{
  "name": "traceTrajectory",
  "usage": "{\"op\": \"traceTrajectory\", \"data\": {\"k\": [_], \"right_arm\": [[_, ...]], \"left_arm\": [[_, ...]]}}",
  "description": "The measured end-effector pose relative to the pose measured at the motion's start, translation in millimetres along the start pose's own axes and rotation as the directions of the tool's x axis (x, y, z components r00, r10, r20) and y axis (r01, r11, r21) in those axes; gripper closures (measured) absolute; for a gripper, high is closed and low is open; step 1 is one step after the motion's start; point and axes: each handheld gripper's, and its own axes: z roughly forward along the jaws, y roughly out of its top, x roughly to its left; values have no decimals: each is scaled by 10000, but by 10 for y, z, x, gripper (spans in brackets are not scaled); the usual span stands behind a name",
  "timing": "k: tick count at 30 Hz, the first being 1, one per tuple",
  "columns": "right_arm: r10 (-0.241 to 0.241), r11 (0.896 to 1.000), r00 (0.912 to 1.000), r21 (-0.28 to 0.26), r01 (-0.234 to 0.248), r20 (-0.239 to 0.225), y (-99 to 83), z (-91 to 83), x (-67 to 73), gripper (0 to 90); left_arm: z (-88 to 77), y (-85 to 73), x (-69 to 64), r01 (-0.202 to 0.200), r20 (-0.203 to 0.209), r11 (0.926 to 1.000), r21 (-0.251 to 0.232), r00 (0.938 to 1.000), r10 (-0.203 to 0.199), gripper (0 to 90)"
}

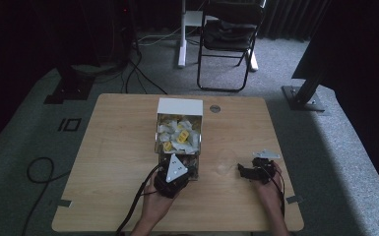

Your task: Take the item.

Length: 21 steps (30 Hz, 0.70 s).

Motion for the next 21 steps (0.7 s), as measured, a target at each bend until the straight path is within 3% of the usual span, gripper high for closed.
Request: {"op": "traceTrajectory", "data": {"k": [21], "right_arm": [[5, 10000, 10000, 1, -5, -3, 0, 0, 0, 124]], "left_arm": [[69, 82, -64, -91, 210, 9999, -72, 9997, 93, 900]]}}
